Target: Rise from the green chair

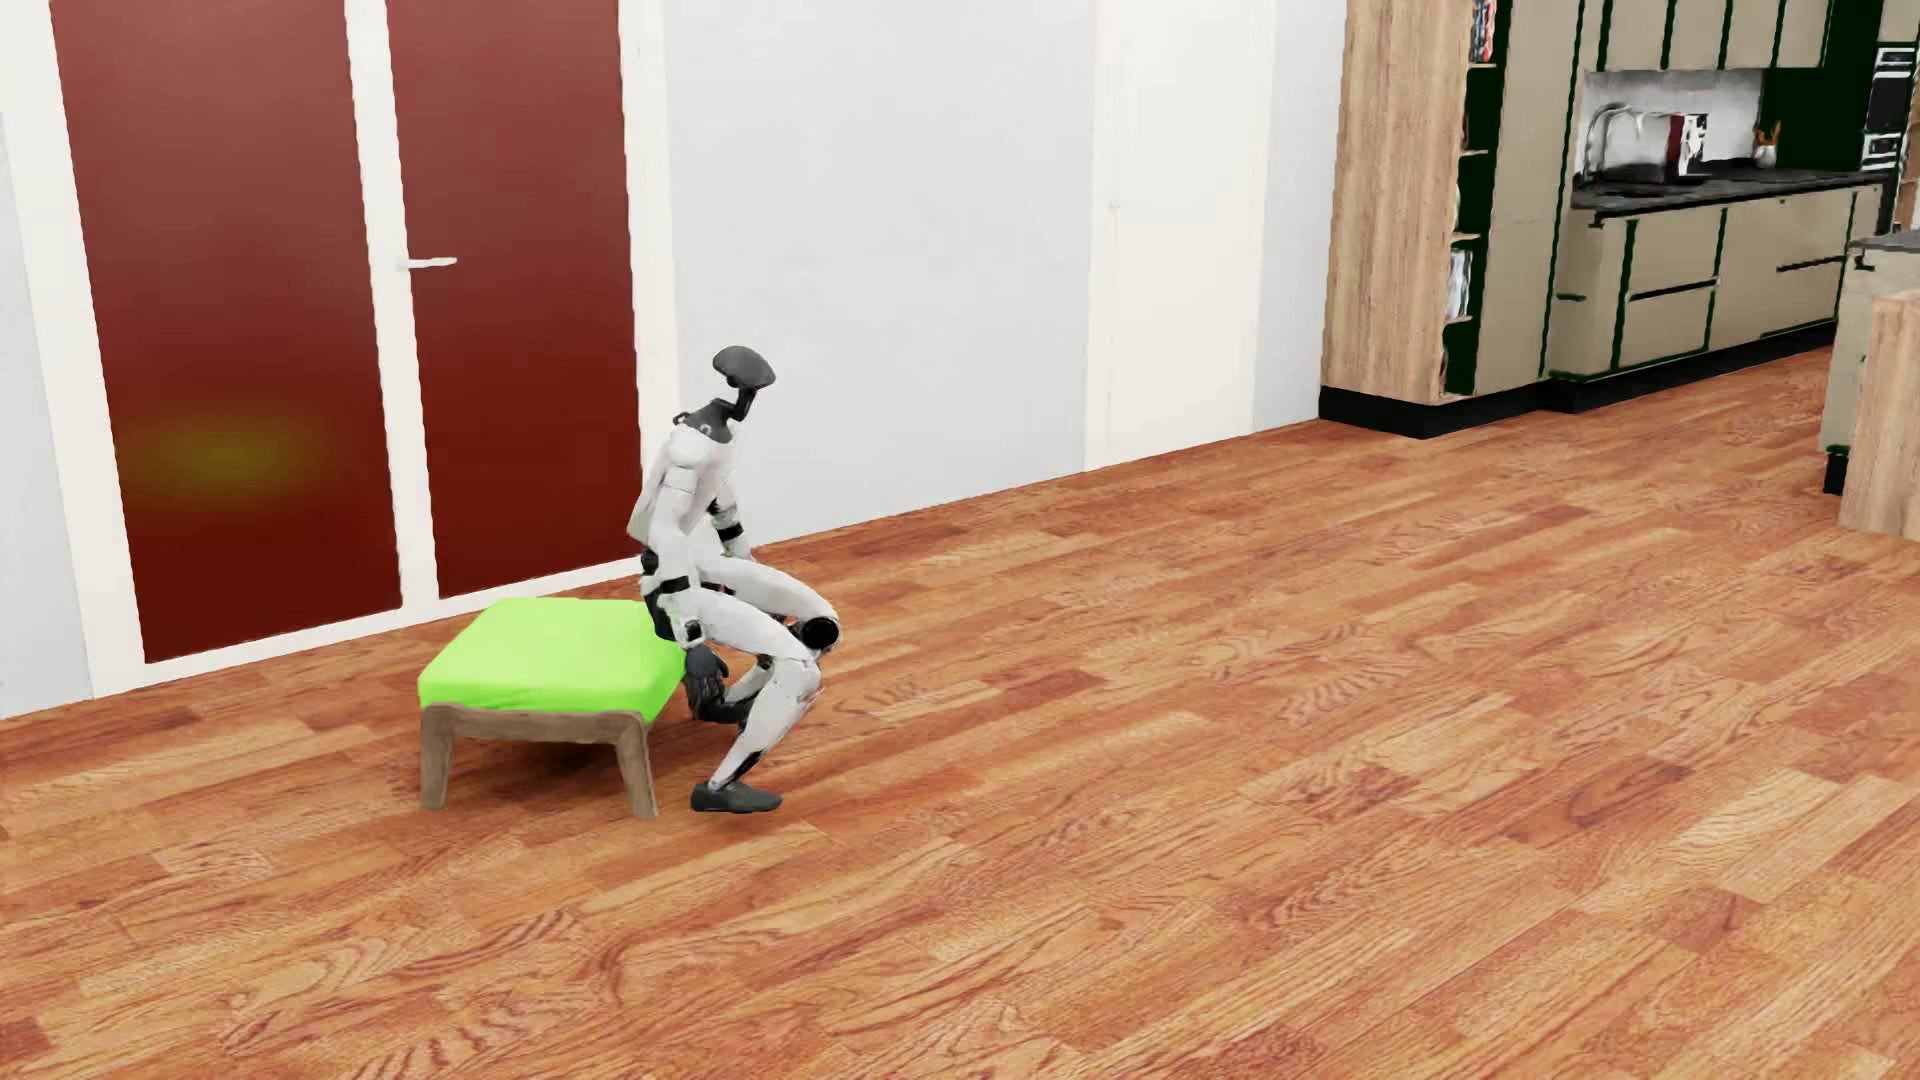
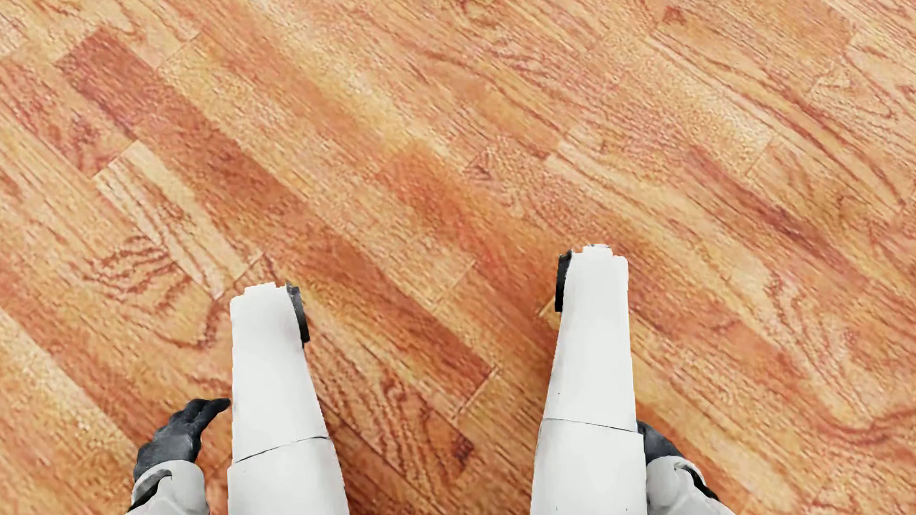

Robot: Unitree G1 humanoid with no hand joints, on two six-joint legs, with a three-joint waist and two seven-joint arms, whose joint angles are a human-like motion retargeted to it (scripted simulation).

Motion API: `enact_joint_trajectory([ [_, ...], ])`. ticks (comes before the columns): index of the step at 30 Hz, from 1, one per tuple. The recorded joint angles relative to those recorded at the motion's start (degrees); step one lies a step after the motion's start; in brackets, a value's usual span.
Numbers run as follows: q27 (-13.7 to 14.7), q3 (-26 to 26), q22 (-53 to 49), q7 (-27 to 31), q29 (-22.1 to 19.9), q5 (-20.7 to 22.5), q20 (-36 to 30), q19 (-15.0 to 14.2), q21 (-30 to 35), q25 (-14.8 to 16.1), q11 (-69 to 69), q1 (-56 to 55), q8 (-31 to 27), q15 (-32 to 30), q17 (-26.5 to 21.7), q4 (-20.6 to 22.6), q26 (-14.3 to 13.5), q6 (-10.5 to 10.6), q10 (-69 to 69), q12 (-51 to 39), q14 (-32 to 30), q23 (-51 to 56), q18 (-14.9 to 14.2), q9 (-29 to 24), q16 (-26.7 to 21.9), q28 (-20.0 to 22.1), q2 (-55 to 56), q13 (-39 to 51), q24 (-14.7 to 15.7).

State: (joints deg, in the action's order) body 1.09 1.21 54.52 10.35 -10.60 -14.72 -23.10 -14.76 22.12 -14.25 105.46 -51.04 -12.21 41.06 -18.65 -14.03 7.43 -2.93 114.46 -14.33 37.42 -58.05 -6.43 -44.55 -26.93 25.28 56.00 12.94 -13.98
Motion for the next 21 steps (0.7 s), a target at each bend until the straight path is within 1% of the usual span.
enact_joint_trajectory([
  [1,2.9,-0.3,3.0,-0.3,-0.5,-0.5,-1.1,-0.3,-0.4,1.4,-0.2,0.4,0.2,0.4,1.0,-0.1,-0.5,0.1,0.0,-1.0,0.4,-2.0,0.3,0.6,1.3,-0.6,-0.8,-0.2,0.5],
  [2,1.7,-0.4,4.4,-0.3,-1.6,-0.8,-1.2,-0.4,-1.7,5.4,-0.2,0.5,0.2,0.8,2.5,-0.2,-0.4,0.3,0.1,-1.3,0.6,-4.1,0.3,1.3,2.1,-1.1,-1.2,0.4,1.2],
  [3,0.9,-0.2,4.9,-0.7,-4.1,-1.5,-1.3,-2.4,-2.2,6.6,0.0,1.1,0.0,0.5,3.2,0.1,-0.3,0.3,-0.1,-1.3,0.7,-5.0,0.6,1.5,2.6,-1.1,-1.7,0.2,1.5],
  [4,0.3,-0.2,5.4,-0.9,-4.8,-1.6,-1.3,-1.6,-2.5,6.5,-0.2,1.4,0.3,0.9,3.0,0.1,-0.6,0.5,-0.3,-1.2,-0.1,-5.4,0.5,1.7,3.4,-1.2,-2.6,0.1,2.0],
  [5,0.2,-0.2,6.4,-1.0,-4.7,-1.5,-1.4,-1.6,-2.1,6.4,0.0,2.0,0.2,0.6,2.4,0.3,1.1,0.5,-0.5,-1.2,-0.3,-5.5,0.6,1.6,3.8,0.1,-3.0,0.3,1.3],
  [6,0.8,-0.4,6.6,-1.0,-4.9,-1.4,-1.6,-1.7,-1.6,6.2,0.0,2.7,0.3,0.5,1.9,0.5,1.0,0.6,-0.3,-1.0,-0.2,-5.1,0.3,1.4,4.3,0.5,-3.8,0.1,1.7],
  [7,0.6,-0.5,6.8,-1.0,-5.1,-1.3,-2.0,-1.3,-0.4,4.0,-0.1,3.3,0.4,0.6,1.2,0.9,0.9,0.6,-0.5,-0.7,-0.1,-3.4,1.0,1.6,4.4,0.3,-4.5,-0.6,1.8],
  [8,0.0,-0.7,7.0,-0.8,-3.1,-1.1,-2.1,-1.2,-0.5,2.2,0.0,3.8,0.3,0.4,1.1,1.3,1.1,0.4,-0.4,-0.3,0.0,-2.4,0.9,1.5,4.8,0.4,-5.0,-0.9,1.1],
  [9,0.1,-0.8,7.5,-0.6,-3.5,-0.9,-1.7,-1.1,-0.4,1.3,-0.1,4.0,0.2,0.4,1.5,1.9,0.1,0.2,-0.4,-0.3,0.1,-2.8,1.0,1.4,4.9,0.0,-5.3,-0.5,0.9],
  [10,-0.5,-0.8,7.5,-0.5,-3.7,-0.6,-1.8,1.4,-0.5,0.9,-0.6,4.1,0.4,1.3,1.7,2.3,0.3,-0.1,-0.5,-0.4,-0.1,-3.1,0.6,0.9,4.8,-0.2,-6.0,-0.1,1.0],
  [11,-1.1,-0.9,7.3,-0.4,-3.6,-0.4,-2.1,1.0,-0.3,1.3,-0.2,4.0,0.4,0.8,2.0,2.8,0.9,-0.5,-1.0,0.1,-2.1,-2.7,0.7,1.0,4.5,0.1,-5.8,-0.4,1.1],
  [12,-0.7,-1.0,7.4,-0.4,-3.6,-0.1,-1.8,2.0,-0.4,1.3,-0.4,4.2,0.4,1.3,1.9,3.0,0.4,-0.7,-1.2,0.0,-2.3,-3.2,0.2,0.3,4.5,0.0,-6.1,0.0,1.2],
  [13,-0.2,-0.8,7.2,-0.1,-2.7,0.0,-1.1,0.6,-0.3,1.3,-0.1,3.5,0.3,0.3,2.0,3.2,-0.4,-0.8,-1.3,0.1,-2.6,-3.1,-0.5,0.1,4.1,-0.6,-5.6,0.1,1.5],
  [14,-0.2,-0.8,7.6,-0.3,-2.6,0.0,-0.2,0.7,-0.3,1.1,0.0,3.1,0.4,0.1,2.1,3.4,-0.1,-1.2,-1.7,-0.2,-3.7,-3.1,-0.2,-0.3,4.0,-0.7,-5.4,0.2,1.6],
  [15,0.1,-0.6,7.3,-0.4,-2.6,-0.1,-0.2,0.6,-0.3,1.5,0.0,3.0,0.3,0.3,2.2,3.6,-0.3,-1.5,-1.8,0.2,-3.7,-3.0,-0.3,-0.8,3.7,-0.6,-5.2,0.4,1.3],
  [16,0.0,-0.6,6.5,-0.4,-2.2,0.1,0.5,0.3,-0.1,1.4,0.1,2.6,0.1,0.3,2.1,3.3,-0.9,-1.6,-1.9,1.1,-4.1,-3.1,-0.7,-0.9,3.1,-1.0,-4.5,0.4,0.7],
  [17,0.2,-0.5,6.2,-0.6,-2.3,0.0,0.4,0.6,-0.3,1.1,0.0,2.1,0.3,0.3,1.9,3.2,-1.2,-1.6,-2.1,1.3,-4.3,-3.0,-0.5,-1.1,3.2,-1.0,-4.0,0.7,1.2],
  [18,0.9,-0.4,6.1,-0.7,-1.7,0.0,0.9,0.1,-0.2,1.0,0.1,1.6,0.1,0.4,1.5,3.4,-2.0,-1.6,-2.2,1.4,-4.3,-2.8,-0.6,-1.2,2.9,-1.6,-3.2,0.8,1.4],
  [19,0.8,-0.4,6.1,-0.3,-1.4,-0.2,0.9,0.4,-0.7,0.7,0.3,0.6,-0.1,0.6,1.3,3.5,-2.0,-1.5,-2.2,1.2,-4.5,-2.5,-0.6,-1.6,3.0,-1.8,-2.5,1.1,1.9],
  [20,0.5,-0.3,5.7,-0.2,-1.8,0.0,1.7,0.4,-0.7,0.7,0.4,-0.3,-0.1,0.7,1.2,3.1,-1.9,-1.6,-2.3,1.6,-4.4,-1.9,-0.9,-1.7,3.0,-1.4,-1.5,1.0,1.5],
  [21,1.2,-0.2,5.5,0.0,-1.2,0.0,2.0,0.6,-0.6,0.8,0.4,-1.4,-0.2,0.8,0.7,3.2,-1.6,-1.4,-2.0,1.7,-4.3,-1.7,-1.1,-1.6,3.2,-0.6,-0.3,1.2,1.2],
])
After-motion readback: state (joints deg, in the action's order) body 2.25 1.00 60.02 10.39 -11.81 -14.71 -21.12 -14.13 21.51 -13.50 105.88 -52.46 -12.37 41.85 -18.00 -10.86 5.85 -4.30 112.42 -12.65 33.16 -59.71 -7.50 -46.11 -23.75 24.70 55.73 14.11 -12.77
